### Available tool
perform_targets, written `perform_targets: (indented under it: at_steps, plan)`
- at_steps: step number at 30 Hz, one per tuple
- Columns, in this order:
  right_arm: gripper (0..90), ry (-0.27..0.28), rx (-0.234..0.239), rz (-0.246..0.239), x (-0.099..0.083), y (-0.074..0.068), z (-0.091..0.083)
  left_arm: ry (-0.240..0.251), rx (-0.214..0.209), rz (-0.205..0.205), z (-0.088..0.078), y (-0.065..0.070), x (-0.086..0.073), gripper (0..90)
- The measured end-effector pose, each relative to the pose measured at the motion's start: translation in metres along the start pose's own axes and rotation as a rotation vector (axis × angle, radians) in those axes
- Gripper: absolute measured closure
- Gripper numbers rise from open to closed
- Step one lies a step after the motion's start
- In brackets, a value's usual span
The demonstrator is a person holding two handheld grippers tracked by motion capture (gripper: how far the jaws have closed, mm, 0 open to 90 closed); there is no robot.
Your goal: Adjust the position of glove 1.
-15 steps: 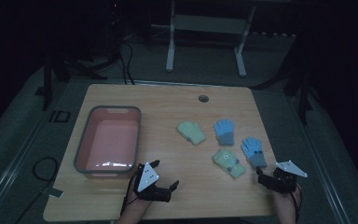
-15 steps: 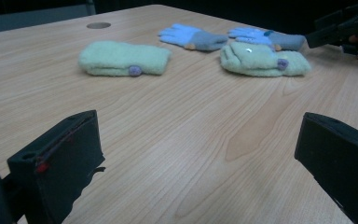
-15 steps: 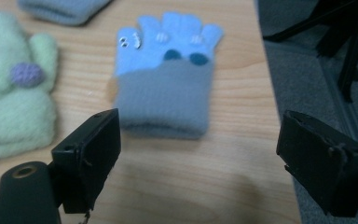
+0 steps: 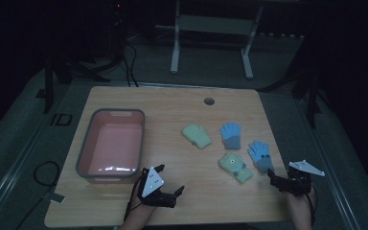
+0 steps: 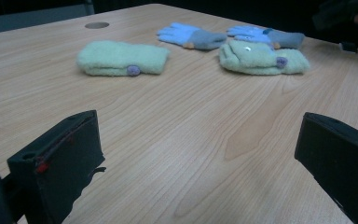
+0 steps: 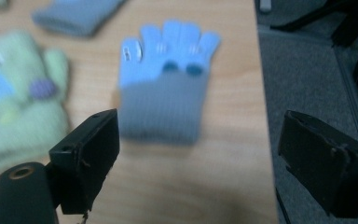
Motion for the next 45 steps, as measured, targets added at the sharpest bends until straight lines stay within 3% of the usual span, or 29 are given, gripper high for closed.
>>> perform_targets:
  at_steps: [1, 2, 5, 7, 8, 17, 29, 45]
  plan:
    - [13.2, -0.003, 0.014, 0.01, 0.003, 0.0, -0.001, 0.0, -0.001, -0.002, 0.0, 0.0, 0.0, 1.0]
    - [13.5, -0.015, 0.077, 0.024, 0.01, 0.001, -0.002, 0.0, -0.001, -0.002, 0.0, 0.0, 0.0, 0.9]
    - [12.2, -0.03, 0.123, 0.04, 0.019, -0.003, -0.001, -0.002, -0.002, 0.0, 0.0, 0.0, 0.0, 1.0]
    - [13.3, -0.004, 0.118, 0.025, 0.023, -0.007, -0.002, -0.002, -0.002, 0.001, 0.0, 0.0, 0.0, 1.0]
    - [11.8, -0.003, 0.136, -0.012, 0.028, -0.012, -0.003, -0.002, -0.002, 0.001, 0.0, 0.0, 0.0, 1.0]
    - [14.3, 0.036, 0.187, -0.058, 0.058, -0.028, -0.001, 0.001, -0.004, -0.001, 0.0, 0.0, 0.0, 0.9]
    - [15.5, 0.029, 0.29, -0.122, 0.088, -0.054, 0.012, -0.001, -0.006, 0.001, 0.0, 0.0, 0.0, 1.0]
    - [18.6, 0.015, 0.326, -0.19, 0.107, -0.084, 0.032, 0.001, -0.01, -0.004, 0.0, -0.001, 0.0, 1.0]
Point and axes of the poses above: each handheld gripper's, and its own axes: z roughly forward along the jaws, x roughly out of its top, y roughly to its right, the point moved 1 cm from there along z, roughly forward along the jaws, and after that the axes turned 3 degrees about y, right-handed, at the moved point
